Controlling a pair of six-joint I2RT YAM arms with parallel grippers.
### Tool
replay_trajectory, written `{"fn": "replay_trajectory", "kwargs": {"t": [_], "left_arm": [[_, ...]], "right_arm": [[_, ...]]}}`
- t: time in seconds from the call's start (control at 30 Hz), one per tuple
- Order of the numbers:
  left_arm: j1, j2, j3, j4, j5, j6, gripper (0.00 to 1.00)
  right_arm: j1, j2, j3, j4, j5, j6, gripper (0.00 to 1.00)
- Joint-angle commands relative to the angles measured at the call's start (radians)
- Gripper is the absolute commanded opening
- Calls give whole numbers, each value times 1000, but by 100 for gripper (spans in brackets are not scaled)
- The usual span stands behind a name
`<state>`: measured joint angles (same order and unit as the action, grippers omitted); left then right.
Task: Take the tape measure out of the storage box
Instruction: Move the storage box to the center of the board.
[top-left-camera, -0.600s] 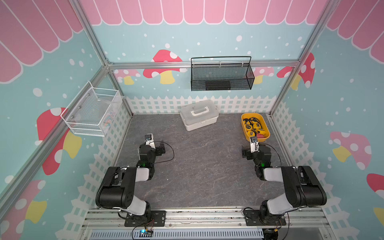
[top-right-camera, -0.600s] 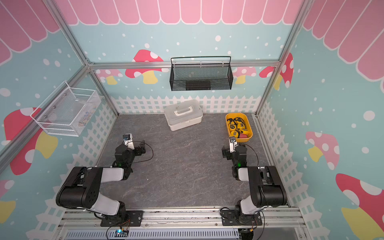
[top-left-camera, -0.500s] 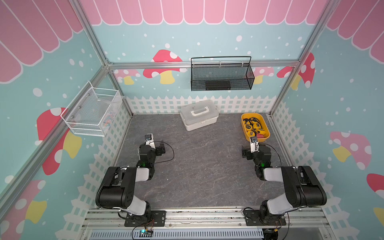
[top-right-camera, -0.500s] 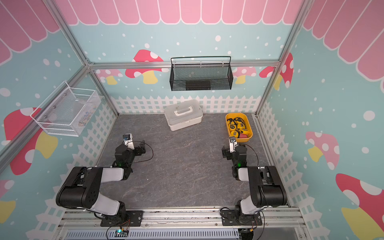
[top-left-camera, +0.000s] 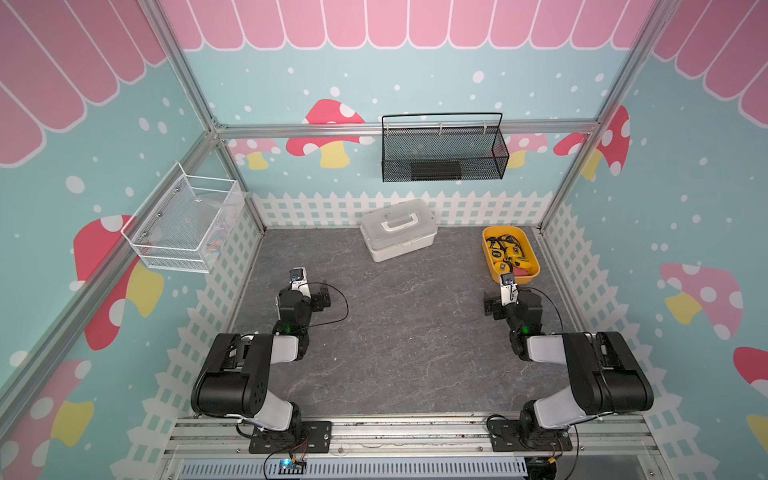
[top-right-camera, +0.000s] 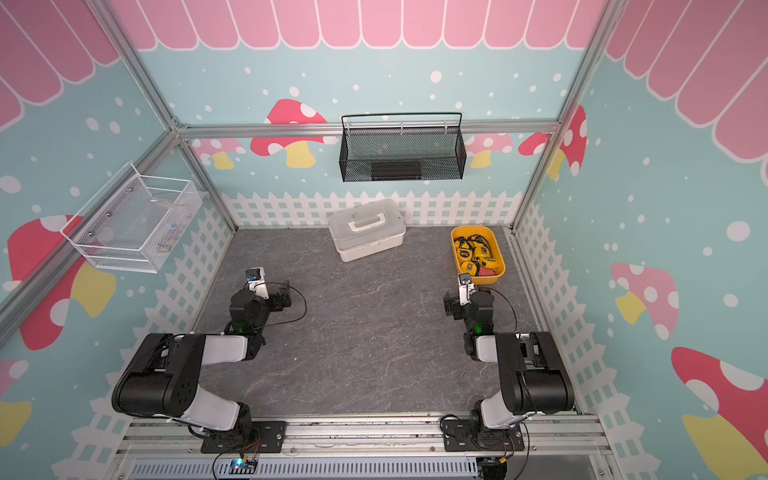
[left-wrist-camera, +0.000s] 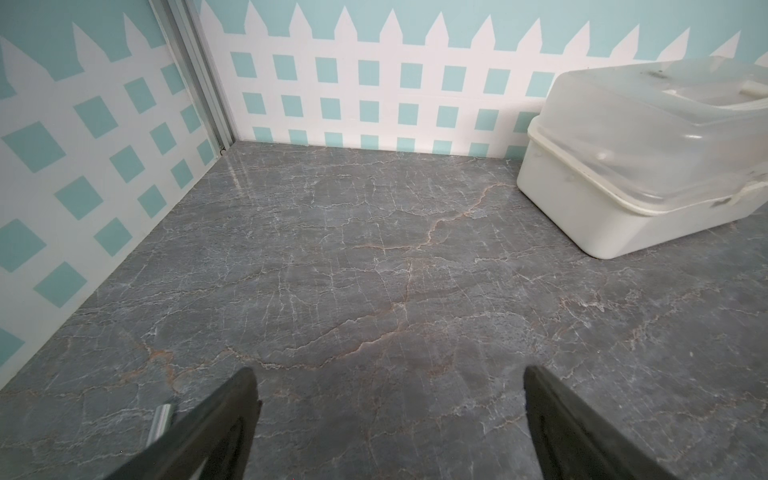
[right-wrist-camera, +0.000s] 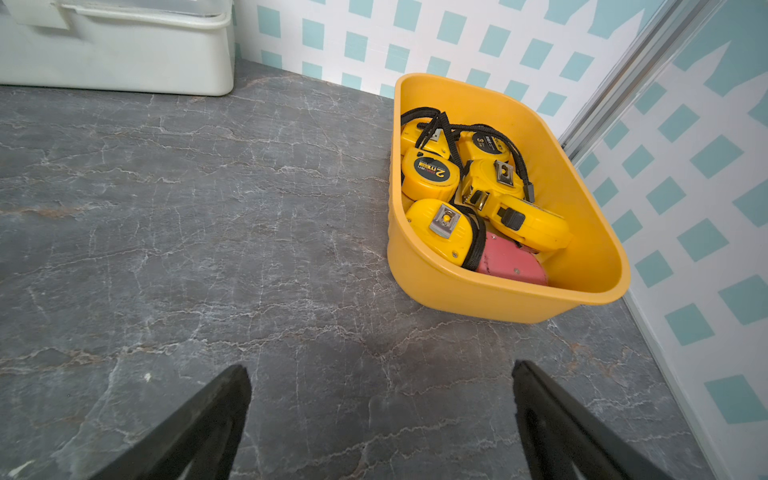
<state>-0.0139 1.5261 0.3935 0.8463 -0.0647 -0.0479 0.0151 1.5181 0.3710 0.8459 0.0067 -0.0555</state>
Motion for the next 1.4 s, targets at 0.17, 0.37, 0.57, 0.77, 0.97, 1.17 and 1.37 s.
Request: {"fn": "replay_trajectory", "kwargs": {"t": [0.17, 0.37, 0.57, 0.77, 0.97, 1.17, 1.37], "left_arm": [[-3, 3, 10, 0, -12, 10, 99], [-2, 5, 11, 0, -12, 10, 99], [-3, 2, 7, 6, -12, 8, 99], [-34, -188, 148, -436, -45, -32, 99], [-87, -316, 225, -681, 88, -92, 97], [-195, -379, 186, -743, 100, -143, 98], [-286, -397, 151, -749, 75, -193, 99]], "right_arm": [[8, -1, 11, 15, -2, -6, 99], [8, -2, 11, 16, -3, -6, 99], [8, -4, 9, 15, -4, -6, 99], [8, -46, -13, 34, 10, 4, 99], [-2, -174, 282, -638, 90, 49, 99], [-71, -54, 600, -1018, -28, 51, 93], [-72, 201, 922, -1302, -158, 32, 78]]}}
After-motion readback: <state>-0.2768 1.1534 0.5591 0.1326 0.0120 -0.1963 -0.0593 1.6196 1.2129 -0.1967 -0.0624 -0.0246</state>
